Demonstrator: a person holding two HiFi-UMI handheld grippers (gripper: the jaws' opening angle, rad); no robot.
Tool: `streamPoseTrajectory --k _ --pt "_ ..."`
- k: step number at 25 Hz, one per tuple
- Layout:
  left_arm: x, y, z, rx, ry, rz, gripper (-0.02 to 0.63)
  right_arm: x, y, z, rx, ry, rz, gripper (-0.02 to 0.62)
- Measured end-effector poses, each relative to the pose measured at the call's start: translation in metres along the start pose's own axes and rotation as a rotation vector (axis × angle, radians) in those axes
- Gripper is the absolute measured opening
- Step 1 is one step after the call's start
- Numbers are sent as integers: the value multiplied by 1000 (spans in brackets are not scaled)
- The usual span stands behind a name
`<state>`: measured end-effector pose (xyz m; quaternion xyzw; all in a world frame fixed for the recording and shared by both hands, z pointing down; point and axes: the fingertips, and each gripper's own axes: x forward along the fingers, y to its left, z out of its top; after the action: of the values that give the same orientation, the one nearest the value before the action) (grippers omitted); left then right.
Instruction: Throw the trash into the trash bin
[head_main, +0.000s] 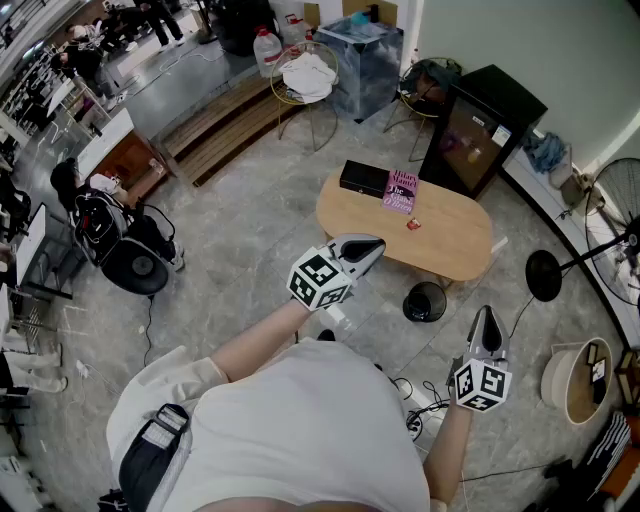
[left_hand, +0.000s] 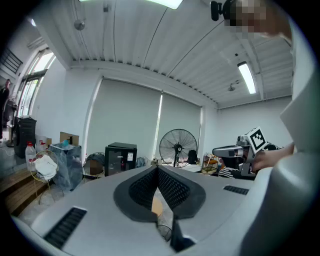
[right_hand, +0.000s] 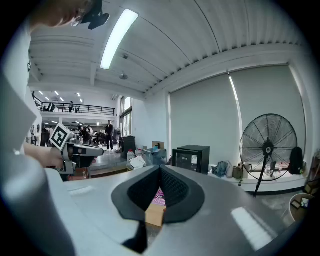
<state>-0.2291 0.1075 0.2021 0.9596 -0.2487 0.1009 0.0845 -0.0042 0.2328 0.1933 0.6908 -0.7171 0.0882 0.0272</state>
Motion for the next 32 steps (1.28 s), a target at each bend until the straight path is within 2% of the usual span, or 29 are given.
streamPoseTrajectory --k 17,32 --pt "-5 9 -5 -13 6 -11 6 10 13 2 4 -3 -9 11" --pt "-43 47 -26 -25 35 -49 6 27 66 -10 5 11 -46 11"
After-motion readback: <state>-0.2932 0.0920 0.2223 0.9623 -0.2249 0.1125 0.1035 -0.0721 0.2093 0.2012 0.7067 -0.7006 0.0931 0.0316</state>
